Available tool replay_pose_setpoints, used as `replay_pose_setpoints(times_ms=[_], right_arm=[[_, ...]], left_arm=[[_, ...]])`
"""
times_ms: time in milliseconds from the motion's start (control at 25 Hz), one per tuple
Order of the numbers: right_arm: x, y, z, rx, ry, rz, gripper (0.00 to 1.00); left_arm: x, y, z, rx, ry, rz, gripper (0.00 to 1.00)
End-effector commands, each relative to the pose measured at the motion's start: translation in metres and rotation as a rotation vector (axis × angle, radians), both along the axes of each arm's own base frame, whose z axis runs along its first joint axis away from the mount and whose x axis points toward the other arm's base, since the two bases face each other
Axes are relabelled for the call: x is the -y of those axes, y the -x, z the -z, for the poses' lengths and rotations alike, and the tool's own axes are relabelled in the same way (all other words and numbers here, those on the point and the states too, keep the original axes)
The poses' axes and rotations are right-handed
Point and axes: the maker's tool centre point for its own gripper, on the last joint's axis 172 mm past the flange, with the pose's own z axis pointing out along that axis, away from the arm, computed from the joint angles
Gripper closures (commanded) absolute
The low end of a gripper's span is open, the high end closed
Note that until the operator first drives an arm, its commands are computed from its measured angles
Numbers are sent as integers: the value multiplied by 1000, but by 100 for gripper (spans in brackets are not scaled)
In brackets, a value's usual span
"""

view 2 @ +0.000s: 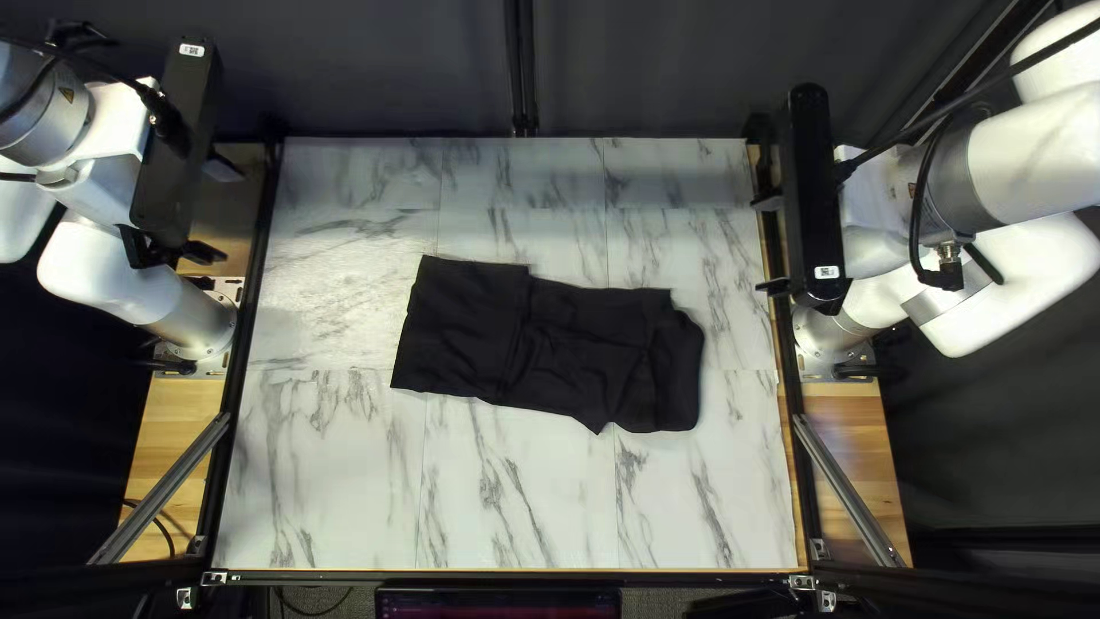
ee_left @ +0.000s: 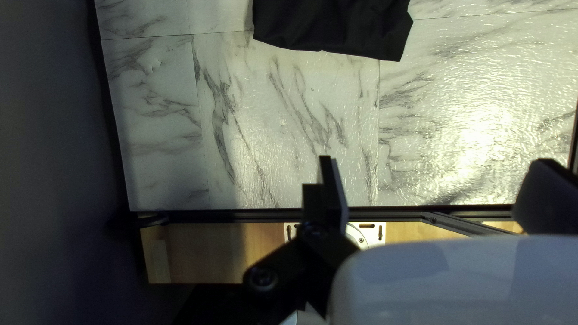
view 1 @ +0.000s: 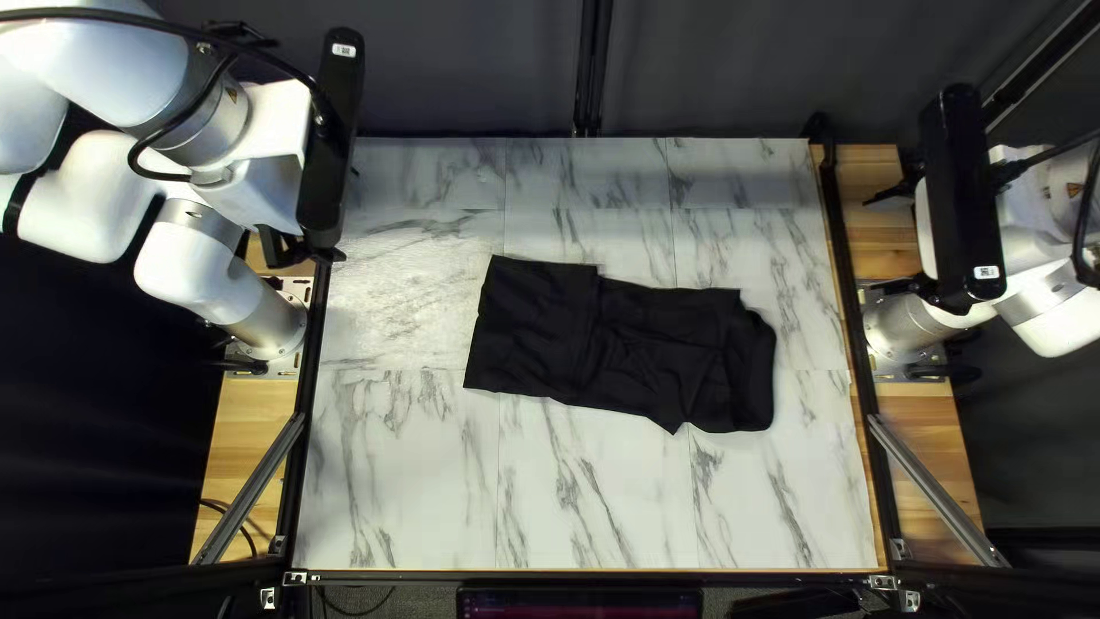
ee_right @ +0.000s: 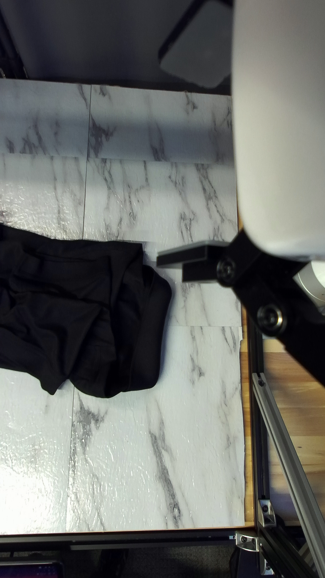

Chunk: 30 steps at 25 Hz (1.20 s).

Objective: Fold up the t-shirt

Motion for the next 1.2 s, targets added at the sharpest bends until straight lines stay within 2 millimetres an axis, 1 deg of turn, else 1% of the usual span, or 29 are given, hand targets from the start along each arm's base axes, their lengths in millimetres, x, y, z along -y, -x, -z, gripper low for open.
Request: replay_pose_setpoints(times_ms=[40,80,120,160,200,240,280,360,400,440,520,560,600,680,760,800,920,1000,1080,1200], right_arm=[[0,0,0,0,0,0,0],[0,0,0,0,0,0,0],[0,0,0,0,0,0,0],[0,0,0,0,0,0,0],[0,0,0,0,0,0,0],[0,0,0,0,0,0,0],[0,0,0,0,0,0,0],[0,0,0,0,0,0,0],[0,0,0,0,0,0,0],[0,0,0,0,0,0,0],[0,0,0,0,0,0,0],[0,0,0,0,0,0,0],[0,0,0,0,0,0,0],[0,0,0,0,0,0,0],[0,0,0,0,0,0,0],[0,0,0,0,0,0,0],[0,0,0,0,0,0,0],[0,0,0,0,0,0,0],[0,0,0,0,0,0,0],[0,0,0,0,0,0,0]], left_arm=[[5,-24,63,8,-3,-16,0],[8,-30,83,6,-6,-22,0],[8,-35,97,2,-5,-26,0],[8,-37,105,-1,-1,-26,0],[3,-42,122,-6,13,-32,0],[0,-44,129,-9,22,-35,0],[-7,-49,143,-19,41,-41,0],[-17,-53,159,-35,65,-48,0],[-27,-56,171,-47,88,-52,0],[-33,-56,178,-56,98,-55,0],[-53,-57,202,-82,131,-63,0],[-57,-57,208,-88,140,-65,0],[-71,-57,226,-101,167,-69,0],[-86,-59,242,-117,208,-71,0],[-96,-63,252,-129,255,-63,0],[-101,-69,259,-145,293,-54,0],[-105,-78,269,-175,355,-32,0],[-104,-79,275,-184,370,-24,0],[-100,-79,274,-197,362,-27,0],[-100,-79,274,-197,362,-27,0]])
